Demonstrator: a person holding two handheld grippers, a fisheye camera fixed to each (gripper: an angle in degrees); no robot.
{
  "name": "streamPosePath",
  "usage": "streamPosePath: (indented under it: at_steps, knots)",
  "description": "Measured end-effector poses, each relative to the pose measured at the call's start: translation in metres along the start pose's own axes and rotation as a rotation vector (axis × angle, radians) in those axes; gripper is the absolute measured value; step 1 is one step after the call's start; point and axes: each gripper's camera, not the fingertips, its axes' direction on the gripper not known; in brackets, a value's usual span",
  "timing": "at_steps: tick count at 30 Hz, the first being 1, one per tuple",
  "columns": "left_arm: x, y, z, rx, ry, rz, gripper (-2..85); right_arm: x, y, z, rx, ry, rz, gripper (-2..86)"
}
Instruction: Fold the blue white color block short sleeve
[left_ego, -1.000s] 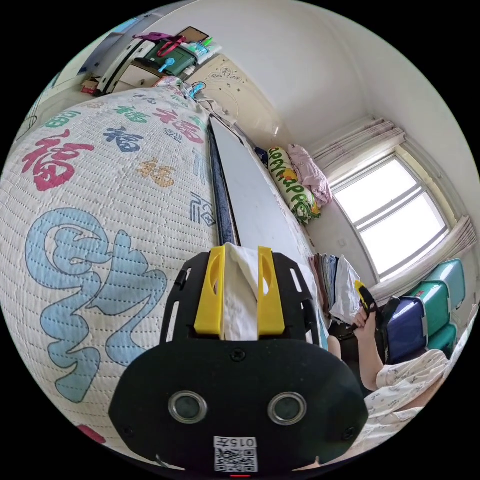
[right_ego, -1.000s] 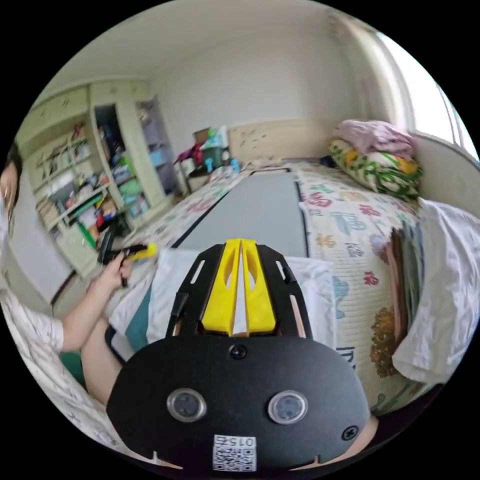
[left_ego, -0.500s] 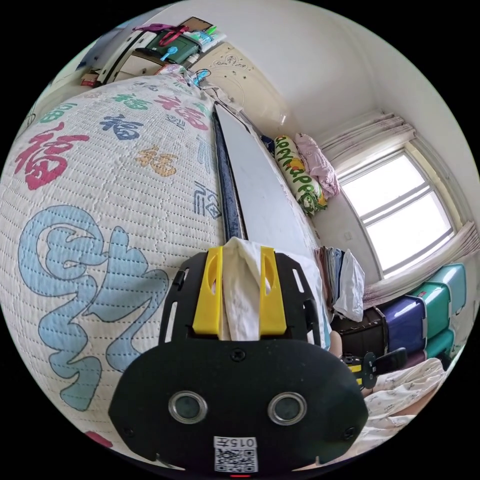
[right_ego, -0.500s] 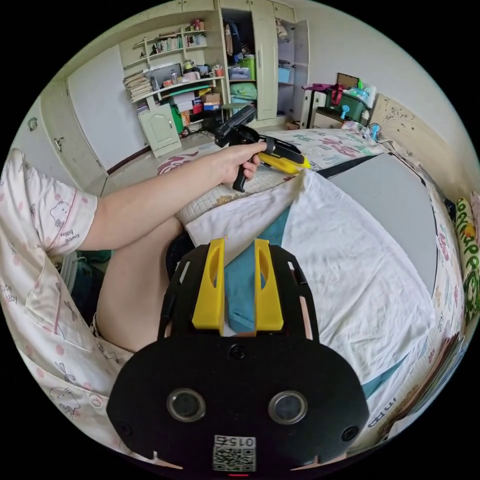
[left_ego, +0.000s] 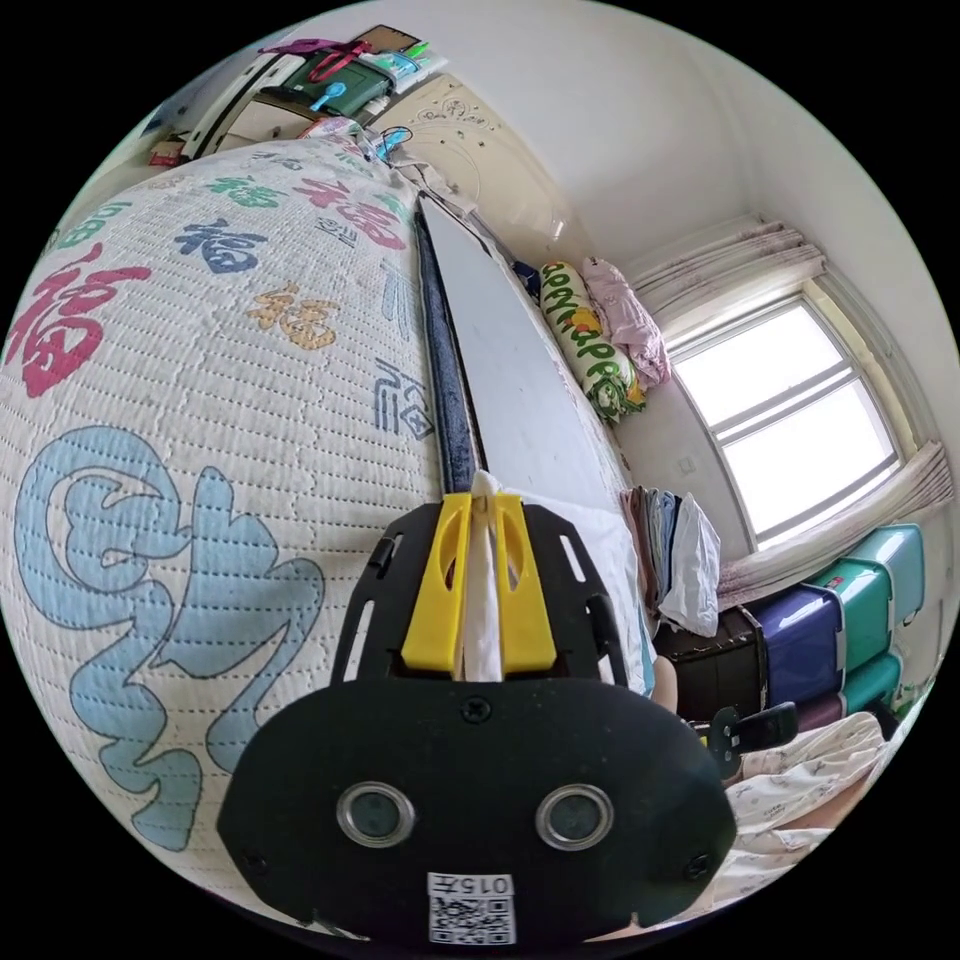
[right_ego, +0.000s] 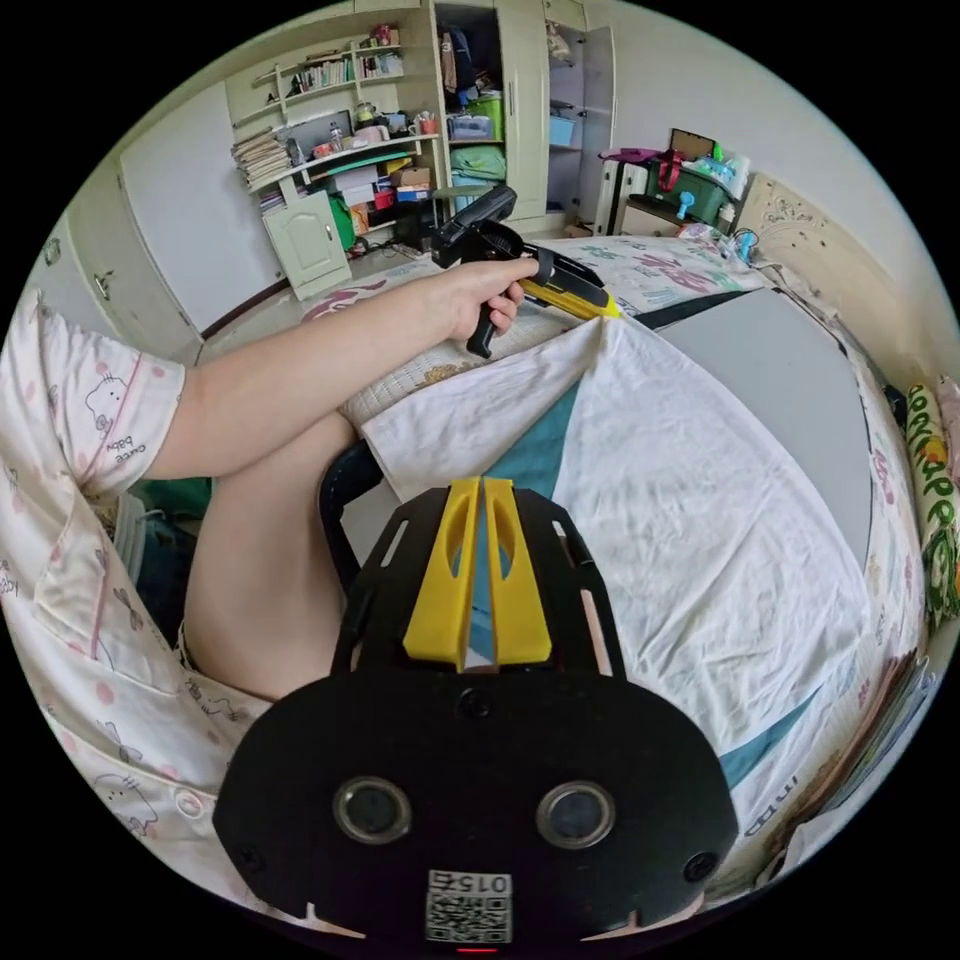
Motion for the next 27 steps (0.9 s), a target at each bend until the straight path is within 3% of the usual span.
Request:
streamPosePath:
  at_steps: [2, 6, 13, 18, 21, 27]
  knots:
    - [-0.004, -0.008, -0.014, 0.022, -0.017, -0.034, 7.4, -0.003, 0.009, 0.007, -0.036, 0.004, -0.018, 9.1]
    - [-0.008, -0.011, -0.053, 0.136, 0.014, -0.082, 8.9, -0.01, 0.021, 0.016, -0.059, 0.016, -0.057, 10.4]
    - [0.019, -0.053, -0.045, -0.035, 0.013, -0.054, 9.2, 0.0, 0.027, 0.006, -0.064, 0.016, 0.007, 1.5]
    - [0.053, -0.095, -0.058, -0.011, -0.038, 0.0, 4.4, -0.005, 0.019, -0.015, -0.063, 0.012, -0.008, 0.5]
    - [0.064, -0.117, -0.076, 0.048, 0.024, 0.001, 0.5, -0.01, 0.01, -0.031, -0.057, 0.014, -0.03, 0.4]
    - [0.095, -0.167, -0.092, -0.005, -0.131, 0.027, -0.1, -0.02, -0.028, -0.056, -0.102, 0.036, -0.069, 1.2]
